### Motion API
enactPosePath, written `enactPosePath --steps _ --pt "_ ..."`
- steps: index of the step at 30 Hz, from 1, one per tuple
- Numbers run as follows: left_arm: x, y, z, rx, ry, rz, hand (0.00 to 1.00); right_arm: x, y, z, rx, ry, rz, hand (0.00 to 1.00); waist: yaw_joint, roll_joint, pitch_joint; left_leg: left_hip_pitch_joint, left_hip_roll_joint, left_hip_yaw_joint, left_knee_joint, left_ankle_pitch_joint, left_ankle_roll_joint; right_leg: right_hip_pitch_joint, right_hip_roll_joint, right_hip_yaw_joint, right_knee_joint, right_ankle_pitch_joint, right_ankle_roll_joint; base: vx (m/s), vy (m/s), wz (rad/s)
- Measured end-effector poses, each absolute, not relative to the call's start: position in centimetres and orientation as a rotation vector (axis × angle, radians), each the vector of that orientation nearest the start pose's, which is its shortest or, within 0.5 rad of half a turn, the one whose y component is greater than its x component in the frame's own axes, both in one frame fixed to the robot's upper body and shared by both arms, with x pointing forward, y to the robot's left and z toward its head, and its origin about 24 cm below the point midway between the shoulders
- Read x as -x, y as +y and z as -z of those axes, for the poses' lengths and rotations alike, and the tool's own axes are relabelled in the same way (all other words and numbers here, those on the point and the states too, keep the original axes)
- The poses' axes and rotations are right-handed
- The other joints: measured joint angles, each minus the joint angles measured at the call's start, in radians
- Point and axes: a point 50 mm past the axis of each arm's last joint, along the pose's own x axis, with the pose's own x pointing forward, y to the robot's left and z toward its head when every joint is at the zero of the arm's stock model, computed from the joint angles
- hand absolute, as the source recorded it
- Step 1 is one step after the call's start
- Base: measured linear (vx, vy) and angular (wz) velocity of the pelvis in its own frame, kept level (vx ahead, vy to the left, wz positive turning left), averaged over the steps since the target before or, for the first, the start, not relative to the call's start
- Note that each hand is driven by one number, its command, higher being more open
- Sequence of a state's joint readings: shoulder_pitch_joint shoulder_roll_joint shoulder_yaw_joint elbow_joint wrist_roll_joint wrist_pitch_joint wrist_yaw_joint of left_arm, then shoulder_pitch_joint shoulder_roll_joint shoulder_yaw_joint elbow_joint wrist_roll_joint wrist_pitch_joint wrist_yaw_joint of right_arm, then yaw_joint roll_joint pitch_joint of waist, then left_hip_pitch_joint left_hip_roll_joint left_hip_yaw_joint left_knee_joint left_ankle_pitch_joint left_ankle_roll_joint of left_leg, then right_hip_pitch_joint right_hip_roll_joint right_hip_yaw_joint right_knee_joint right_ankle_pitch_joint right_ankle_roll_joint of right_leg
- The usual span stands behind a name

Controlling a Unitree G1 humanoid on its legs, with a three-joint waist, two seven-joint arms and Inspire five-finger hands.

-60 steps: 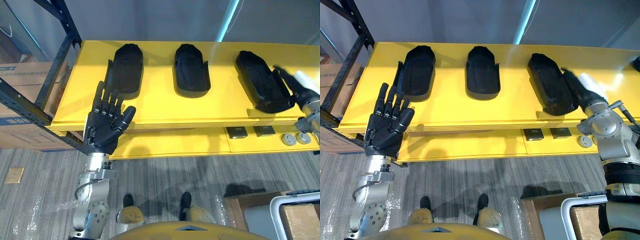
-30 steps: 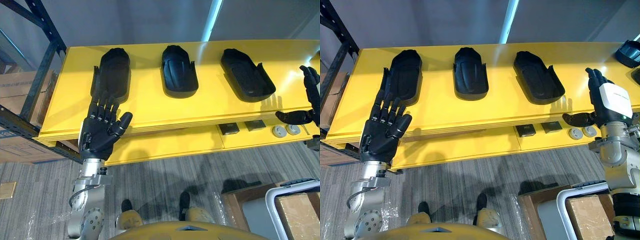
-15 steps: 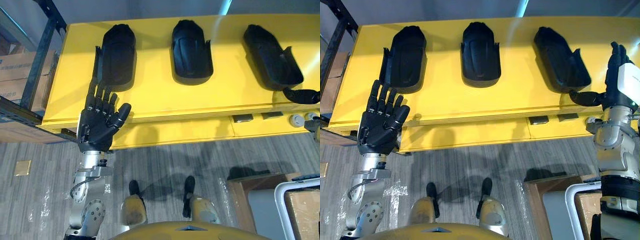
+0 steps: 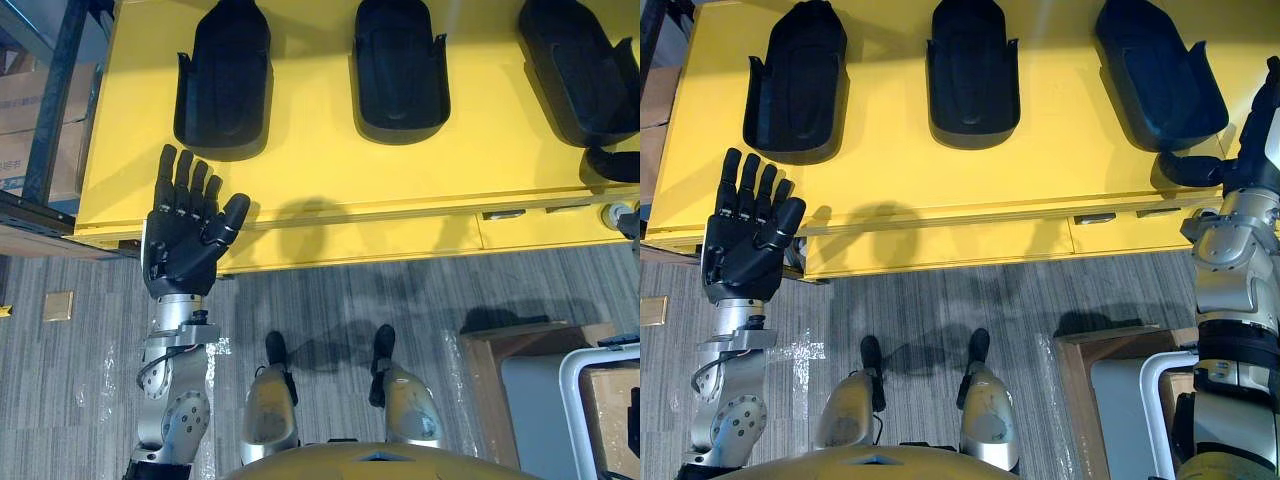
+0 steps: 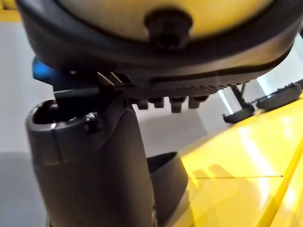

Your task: Walk over and take three plastic housings, then place them on the shelf

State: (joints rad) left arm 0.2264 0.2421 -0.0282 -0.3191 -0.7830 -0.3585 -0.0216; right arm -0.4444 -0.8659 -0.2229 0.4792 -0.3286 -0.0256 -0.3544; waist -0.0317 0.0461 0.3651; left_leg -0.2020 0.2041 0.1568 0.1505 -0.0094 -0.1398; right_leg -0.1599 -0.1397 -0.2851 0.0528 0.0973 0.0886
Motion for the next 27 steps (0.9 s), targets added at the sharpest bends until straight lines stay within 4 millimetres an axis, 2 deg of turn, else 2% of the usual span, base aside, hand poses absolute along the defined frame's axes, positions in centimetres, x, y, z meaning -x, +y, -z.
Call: enactPosePath --steps 14,23,27 --pt "-20.5 20.1 -10.5 0.546 -0.461 -0.004 1.00 -29.5 -37.4 -21.4 0.978 -0.267 0.785 1.00 0.004 0.009 0.011 -0.004 0.000 0.002 -0.001 0.006 0.001 -0.019 -0.001 0.008 0.026 -0.008 -0.008 0.00 0.002 0.00" --pt "-20.5 20.1 -10.6 0.548 -0.470 0.007 1.00 -29.5 -37.2 -21.6 0.985 -0.300 0.760 1.00 0.004 0.011 0.012 0.007 -0.001 -0.008 -0.054 0.046 -0.003 -0.032 -0.003 -0.014 0.046 -0.015 -0.009 -0.01 -0.002 0.06" --pt "-20.2 20.0 -10.6 0.553 -0.478 0.012 1.00 -28.4 -36.1 -21.5 1.011 -0.384 0.701 1.00 0.018 0.013 0.011 0.026 -0.002 -0.005 -0.074 0.054 -0.005 -0.028 -0.004 -0.013 0.052 -0.019 -0.010 0.00 0.004 -0.01"
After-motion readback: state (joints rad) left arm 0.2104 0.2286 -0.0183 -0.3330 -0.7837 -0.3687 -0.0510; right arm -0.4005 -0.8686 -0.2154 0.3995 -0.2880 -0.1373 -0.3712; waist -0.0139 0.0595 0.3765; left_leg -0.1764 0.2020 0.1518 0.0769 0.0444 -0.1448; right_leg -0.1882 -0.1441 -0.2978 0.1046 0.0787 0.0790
